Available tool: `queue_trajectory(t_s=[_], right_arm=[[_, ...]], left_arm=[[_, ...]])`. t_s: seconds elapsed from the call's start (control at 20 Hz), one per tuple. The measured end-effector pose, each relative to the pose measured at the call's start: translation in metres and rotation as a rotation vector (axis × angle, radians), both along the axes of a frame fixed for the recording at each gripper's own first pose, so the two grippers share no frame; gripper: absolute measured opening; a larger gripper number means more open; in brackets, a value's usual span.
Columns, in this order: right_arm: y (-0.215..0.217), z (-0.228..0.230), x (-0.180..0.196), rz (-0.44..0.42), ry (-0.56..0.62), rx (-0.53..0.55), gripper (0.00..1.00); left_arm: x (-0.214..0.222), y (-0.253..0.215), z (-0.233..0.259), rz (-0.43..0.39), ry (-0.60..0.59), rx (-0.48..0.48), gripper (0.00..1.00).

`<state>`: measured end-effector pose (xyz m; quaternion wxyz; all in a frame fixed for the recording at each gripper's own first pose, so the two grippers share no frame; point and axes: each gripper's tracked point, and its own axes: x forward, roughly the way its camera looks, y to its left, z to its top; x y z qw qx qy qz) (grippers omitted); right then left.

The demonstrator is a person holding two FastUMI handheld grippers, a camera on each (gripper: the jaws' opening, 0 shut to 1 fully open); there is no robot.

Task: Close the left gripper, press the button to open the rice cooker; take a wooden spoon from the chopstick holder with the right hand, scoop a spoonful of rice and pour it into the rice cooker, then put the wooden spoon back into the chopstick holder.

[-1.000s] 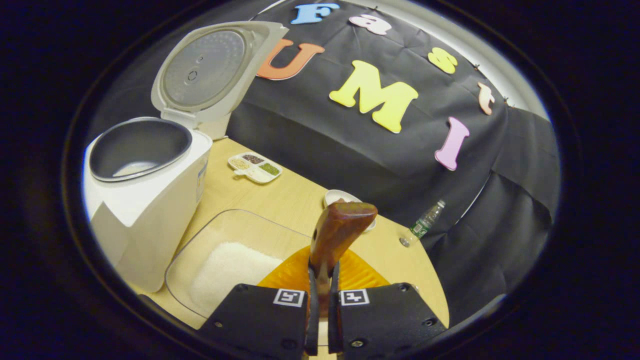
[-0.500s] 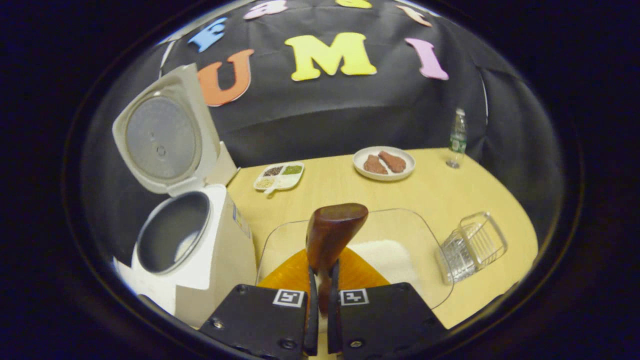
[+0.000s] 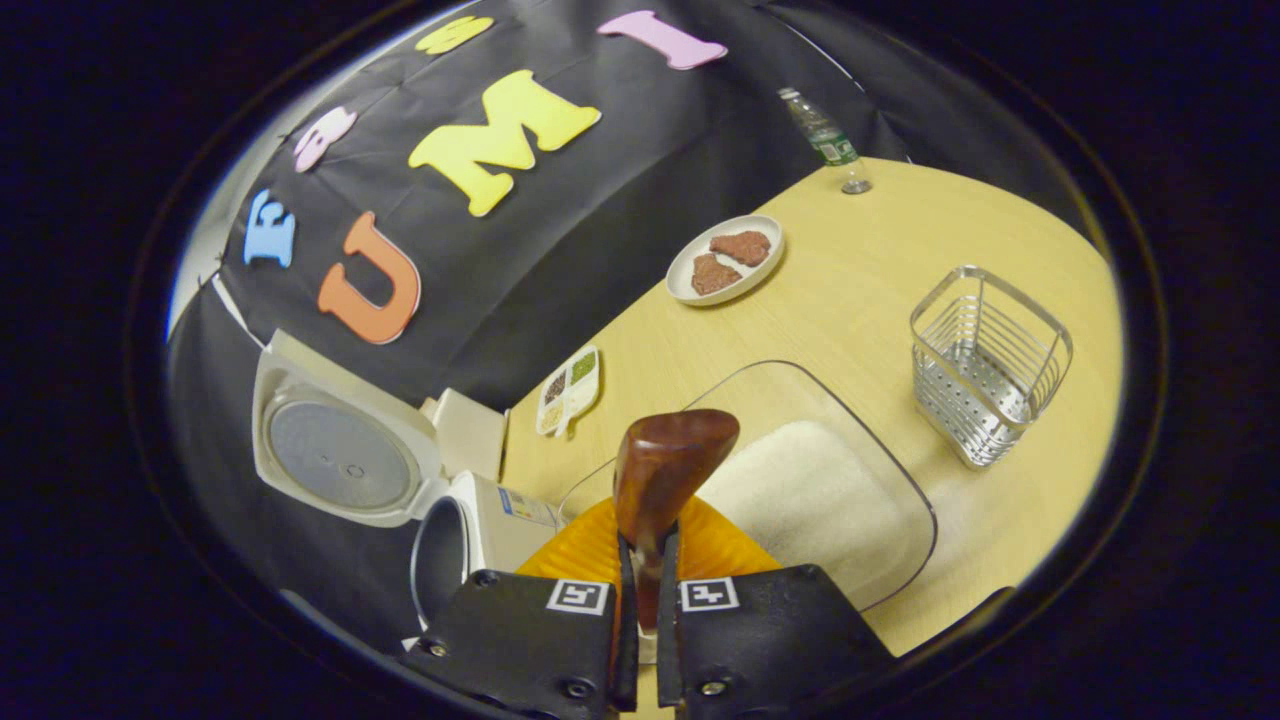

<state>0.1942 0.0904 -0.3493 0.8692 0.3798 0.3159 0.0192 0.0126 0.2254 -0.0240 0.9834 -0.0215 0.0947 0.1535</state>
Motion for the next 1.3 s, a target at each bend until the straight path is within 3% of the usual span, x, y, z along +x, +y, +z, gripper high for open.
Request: queue_trajectory(t_s=[0.45,0.7,0.95,1.3], right_arm=[[-0.080,0.032,-0.008,-0.177,-0.027,0.209,0.12],[-0.097,0.094,-0.010,-0.184,-0.101,0.224,0.12],[-0.064,0.161,-0.007,-0.129,-0.179,0.250,0.12],[0.040,0.207,0.013,0.043,-0.238,0.203,0.12]], left_arm=[[0.014,-0.056,0.010,-0.055,-0.031,-0.046,0.94],[0.013,-0.071,0.007,-0.089,-0.048,-0.049,0.94],[0.000,-0.058,-0.001,-0.086,-0.040,-0.036,0.94],[-0.031,-0.022,-0.008,-0.047,-0.046,-0.047,0.94]])
